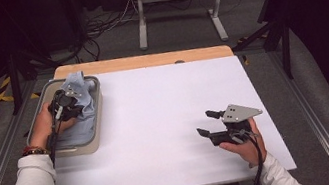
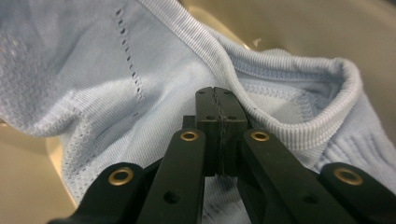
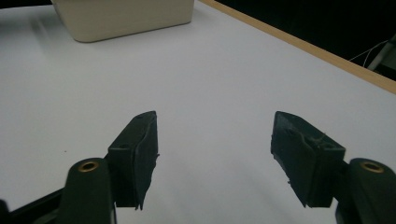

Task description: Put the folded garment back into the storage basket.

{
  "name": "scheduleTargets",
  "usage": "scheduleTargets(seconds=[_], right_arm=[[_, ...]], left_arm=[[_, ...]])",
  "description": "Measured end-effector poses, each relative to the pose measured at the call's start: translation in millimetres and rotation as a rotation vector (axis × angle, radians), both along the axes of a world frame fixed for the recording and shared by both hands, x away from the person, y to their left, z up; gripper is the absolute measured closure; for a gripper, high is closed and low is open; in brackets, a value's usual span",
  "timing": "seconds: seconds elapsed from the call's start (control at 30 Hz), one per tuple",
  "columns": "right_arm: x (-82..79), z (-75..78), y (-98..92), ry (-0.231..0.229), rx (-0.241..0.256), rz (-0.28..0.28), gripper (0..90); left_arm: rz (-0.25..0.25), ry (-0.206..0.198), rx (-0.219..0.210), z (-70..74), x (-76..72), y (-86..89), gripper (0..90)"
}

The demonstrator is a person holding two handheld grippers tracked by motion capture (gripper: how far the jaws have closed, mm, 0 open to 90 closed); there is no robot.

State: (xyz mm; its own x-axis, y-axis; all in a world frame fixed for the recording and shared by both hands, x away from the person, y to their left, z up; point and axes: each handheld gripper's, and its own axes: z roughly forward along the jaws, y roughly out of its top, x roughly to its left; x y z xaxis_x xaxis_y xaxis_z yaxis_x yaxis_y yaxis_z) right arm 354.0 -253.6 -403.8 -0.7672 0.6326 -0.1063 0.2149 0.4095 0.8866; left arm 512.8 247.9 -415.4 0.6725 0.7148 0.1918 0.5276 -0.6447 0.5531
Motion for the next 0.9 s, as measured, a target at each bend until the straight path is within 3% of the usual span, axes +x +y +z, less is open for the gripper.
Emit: scheduleTargets(seconds=[0.17,0.23,0.43,0.67,0.73,0.77,0.9], right_arm=[[-0.3,0.4,-0.1,-0.005,-0.003,-0.002,33.0],[-0.2,0.6,-0.3,-0.007,-0.003,-0.003,33.0],[0.4,-0.1,1.2,-0.001,-0.007,0.000,32.9],[0.2,-0.8,4.1,0.000,-0.013,0.007,32.9],[0.1,-0.6,2.8,-0.001,-0.011,0.004,33.0],[-0.1,-0.3,2.1,-0.004,-0.012,0.003,33.0],[-0.6,0.3,0.7,-0.006,-0.008,-0.002,32.9]], left_arm=[[0.011,-0.061,-0.063,7.7,-3.3,2.1,89.0],[-0.013,-0.048,-0.084,8.4,-3.9,0.6,89.2],[-0.067,0.008,-0.037,0.8,-1.2,-15.2,89.5],[-0.080,0.023,0.022,-3.9,0.7,-24.7,89.4],[-0.073,0.024,0.018,-3.4,0.1,-24.5,88.6],[-0.066,-0.010,0.027,-1.3,-0.3,-23.4,87.0],[-0.039,-0.069,-0.005,11.8,-5.3,-13.0,87.7]])
